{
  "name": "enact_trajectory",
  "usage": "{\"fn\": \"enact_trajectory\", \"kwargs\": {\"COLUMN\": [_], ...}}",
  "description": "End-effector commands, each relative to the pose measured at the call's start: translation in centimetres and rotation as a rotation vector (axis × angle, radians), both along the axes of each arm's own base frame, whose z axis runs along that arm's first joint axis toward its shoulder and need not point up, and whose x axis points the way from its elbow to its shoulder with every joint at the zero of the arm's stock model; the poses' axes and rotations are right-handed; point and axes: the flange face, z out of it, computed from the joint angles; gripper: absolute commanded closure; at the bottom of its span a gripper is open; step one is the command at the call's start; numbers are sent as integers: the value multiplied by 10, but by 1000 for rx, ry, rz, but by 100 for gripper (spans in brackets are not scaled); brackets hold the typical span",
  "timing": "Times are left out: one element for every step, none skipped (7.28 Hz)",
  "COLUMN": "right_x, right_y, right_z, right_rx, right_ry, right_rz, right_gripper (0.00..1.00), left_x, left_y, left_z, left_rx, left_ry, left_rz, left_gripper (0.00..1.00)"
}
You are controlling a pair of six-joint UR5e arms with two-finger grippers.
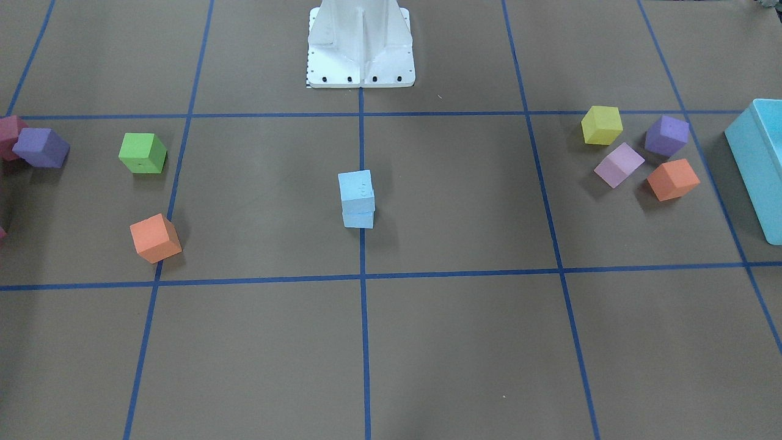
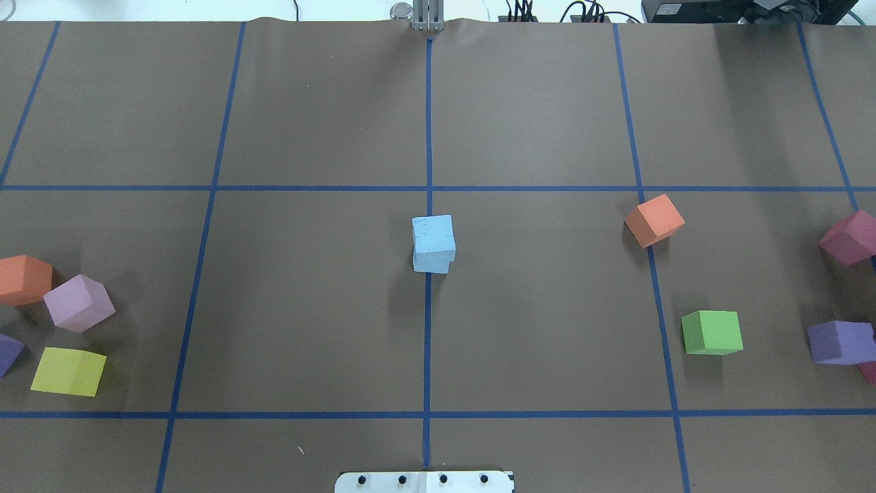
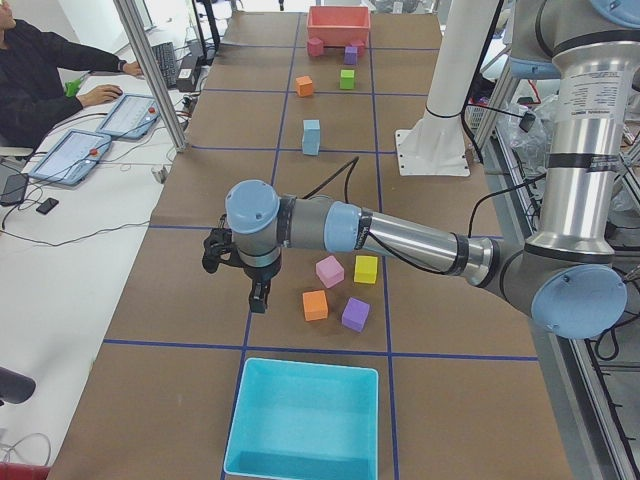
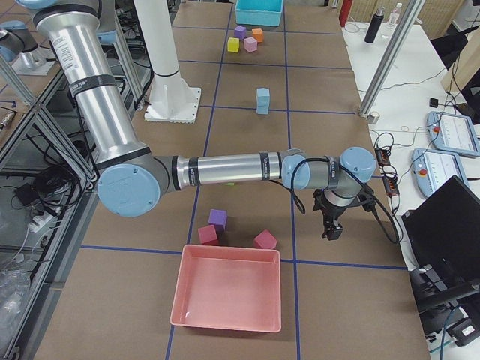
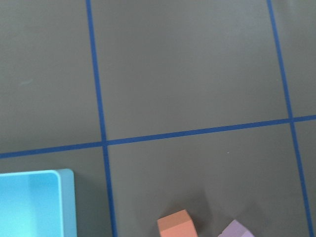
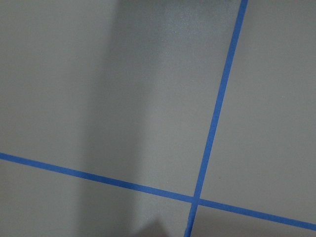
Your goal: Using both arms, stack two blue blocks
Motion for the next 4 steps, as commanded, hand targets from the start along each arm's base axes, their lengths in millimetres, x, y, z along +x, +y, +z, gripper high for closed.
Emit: {"fn": "enact_trajectory", "kwargs": {"right_x": [1,1,1,1], "right_y": [0,0,0,0], "right_z": [-3,-6,-3,-3], "right_rx": [-14,-1,-6,-4], "right_ry": [1,3,10,10], "right_rz": [22,21,19,19], "right_gripper": [0,0,0,0], "left_x": [-1,-1,0,-1], "left_y": [8,14,17,17], "left_z": [14,20,22,21], "left_rx": [-2,7,9,11], "left_ry": [-1,-1,0,-1], "left_rz": [0,-4,-5,-5], "left_gripper": [2,2,2,2]}}
